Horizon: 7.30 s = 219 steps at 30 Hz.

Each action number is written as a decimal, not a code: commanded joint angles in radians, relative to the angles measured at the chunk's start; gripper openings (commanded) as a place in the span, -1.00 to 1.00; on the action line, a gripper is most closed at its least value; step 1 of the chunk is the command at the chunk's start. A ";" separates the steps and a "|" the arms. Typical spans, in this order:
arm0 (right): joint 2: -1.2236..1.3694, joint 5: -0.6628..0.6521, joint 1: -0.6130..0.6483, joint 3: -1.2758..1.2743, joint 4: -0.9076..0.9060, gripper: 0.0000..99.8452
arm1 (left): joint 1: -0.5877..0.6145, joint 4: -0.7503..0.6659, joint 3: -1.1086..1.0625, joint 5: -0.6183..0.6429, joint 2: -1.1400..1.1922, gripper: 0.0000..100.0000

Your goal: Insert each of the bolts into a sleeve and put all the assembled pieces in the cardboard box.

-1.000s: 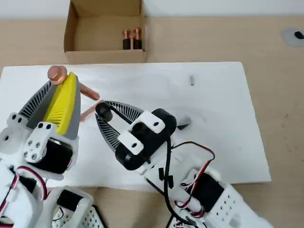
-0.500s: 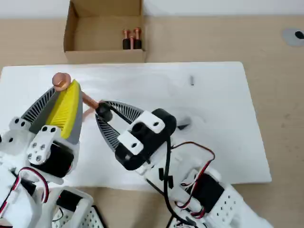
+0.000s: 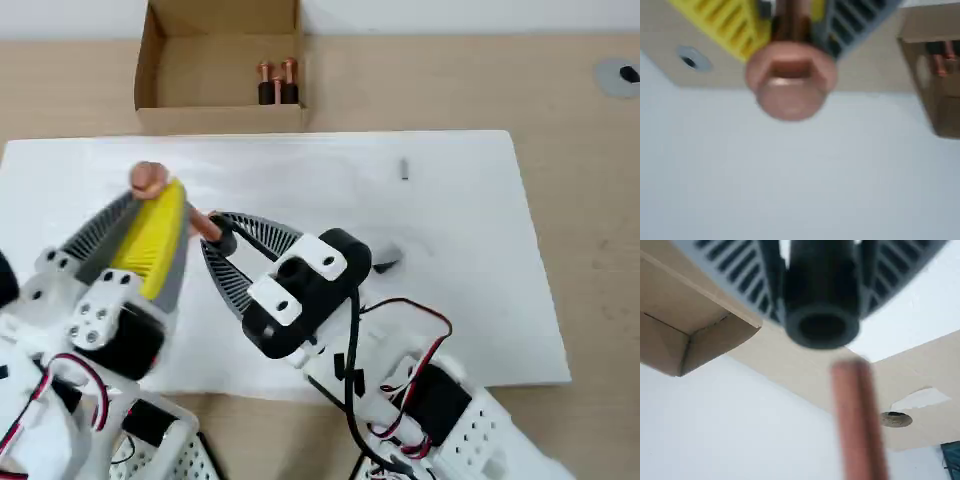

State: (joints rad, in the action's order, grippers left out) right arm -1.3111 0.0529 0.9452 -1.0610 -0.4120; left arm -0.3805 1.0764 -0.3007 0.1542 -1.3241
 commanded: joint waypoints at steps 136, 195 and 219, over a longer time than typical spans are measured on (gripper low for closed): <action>0.039 0.006 -0.094 0.031 0.017 -0.98 | 0.043 0.216 0.075 -0.008 0.002 -0.74; 2.574 -0.359 -0.498 2.649 -0.529 -0.54 | 0.537 0.325 -0.068 -0.077 0.352 -0.73; 1.936 -0.364 -0.636 2.721 -1.378 -0.54 | 0.334 0.675 0.333 0.529 1.082 -0.74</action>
State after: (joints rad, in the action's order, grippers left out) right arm 0.7419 -0.3030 0.3698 1.6149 -1.7729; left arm 0.0077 1.7423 0.0629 0.6038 -0.2378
